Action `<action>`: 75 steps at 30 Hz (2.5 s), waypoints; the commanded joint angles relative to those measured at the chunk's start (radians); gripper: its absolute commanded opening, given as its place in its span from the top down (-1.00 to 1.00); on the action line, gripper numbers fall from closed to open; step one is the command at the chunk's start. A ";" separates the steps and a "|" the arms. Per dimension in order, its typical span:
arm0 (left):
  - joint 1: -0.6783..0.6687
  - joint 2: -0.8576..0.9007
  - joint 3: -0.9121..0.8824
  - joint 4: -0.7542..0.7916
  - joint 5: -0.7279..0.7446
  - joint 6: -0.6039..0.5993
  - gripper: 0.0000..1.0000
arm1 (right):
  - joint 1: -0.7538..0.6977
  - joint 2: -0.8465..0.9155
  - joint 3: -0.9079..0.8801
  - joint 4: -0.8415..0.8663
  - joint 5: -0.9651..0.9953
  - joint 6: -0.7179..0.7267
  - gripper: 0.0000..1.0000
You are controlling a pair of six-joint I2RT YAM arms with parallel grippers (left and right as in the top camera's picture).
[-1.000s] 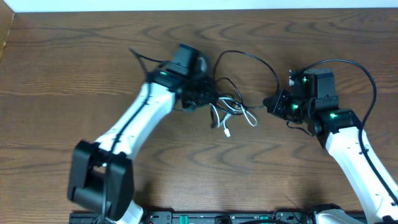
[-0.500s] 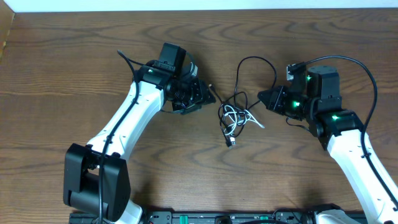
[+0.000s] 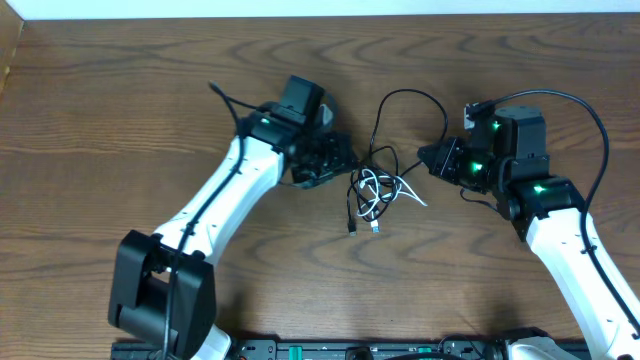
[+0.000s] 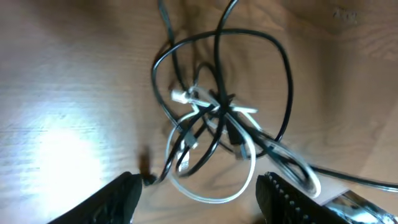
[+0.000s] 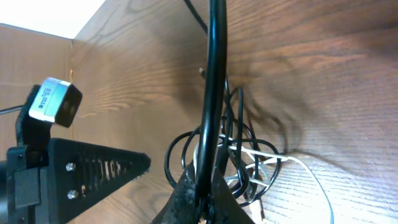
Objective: Untangle cables
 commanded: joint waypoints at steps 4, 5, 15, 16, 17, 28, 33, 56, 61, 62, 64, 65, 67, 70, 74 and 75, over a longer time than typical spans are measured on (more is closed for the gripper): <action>-0.080 0.075 -0.012 0.073 -0.061 -0.092 -0.26 | -0.002 -0.012 -0.005 -0.016 0.015 0.007 0.98; -0.092 0.089 -0.012 0.077 -0.067 -0.097 -0.20 | -0.002 -0.012 -0.005 -0.016 0.015 0.007 0.98; -0.127 0.203 -0.012 0.016 -0.233 0.056 0.85 | -0.003 -0.012 -0.005 -0.040 0.144 -0.058 0.98; -0.117 0.202 -0.012 0.002 -0.258 0.073 0.85 | -0.004 -0.012 -0.005 -0.051 0.176 -0.058 0.98; -0.107 0.200 -0.012 -0.013 -0.283 0.088 0.85 | -0.005 -0.012 -0.005 -0.060 0.205 -0.058 0.98; 0.111 0.201 -0.012 -0.169 -0.550 0.103 0.85 | -0.003 -0.004 -0.006 -0.117 0.504 -0.056 0.98; 0.245 0.201 -0.012 -0.180 -0.539 0.094 0.85 | -0.003 0.036 -0.006 -0.126 0.587 -0.056 0.98; 0.337 0.203 -0.041 -0.119 -0.460 0.101 0.79 | -0.003 0.170 0.010 -0.283 0.279 -0.101 -0.76; 0.337 0.202 -0.041 -0.121 -0.459 0.101 0.79 | -0.003 0.171 -0.006 -0.356 0.277 -0.102 -0.13; 0.335 0.202 -0.041 -0.121 -0.459 0.101 0.79 | -0.003 0.171 -0.019 -0.349 0.281 -0.102 0.09; 0.334 0.202 -0.041 -0.121 -0.455 0.101 0.79 | -0.003 0.171 -0.037 -0.325 0.290 -0.103 0.27; 0.334 0.203 -0.041 -0.121 -0.446 0.101 0.79 | -0.004 0.171 -0.050 -0.301 0.290 -0.112 0.33; 0.334 0.202 -0.041 -0.120 -0.432 0.108 0.79 | -0.003 0.171 -0.082 -0.237 0.290 -0.138 0.48; 0.334 0.203 -0.041 -0.120 -0.433 0.109 0.79 | -0.005 0.171 -0.122 -0.172 0.294 -0.170 0.46; 0.334 0.202 -0.041 -0.120 -0.432 0.123 0.79 | -0.005 0.171 -0.151 -0.140 0.377 -0.192 0.43; 0.334 0.202 -0.041 -0.119 -0.432 0.123 0.79 | -0.005 0.171 -0.158 -0.124 0.377 -0.208 0.49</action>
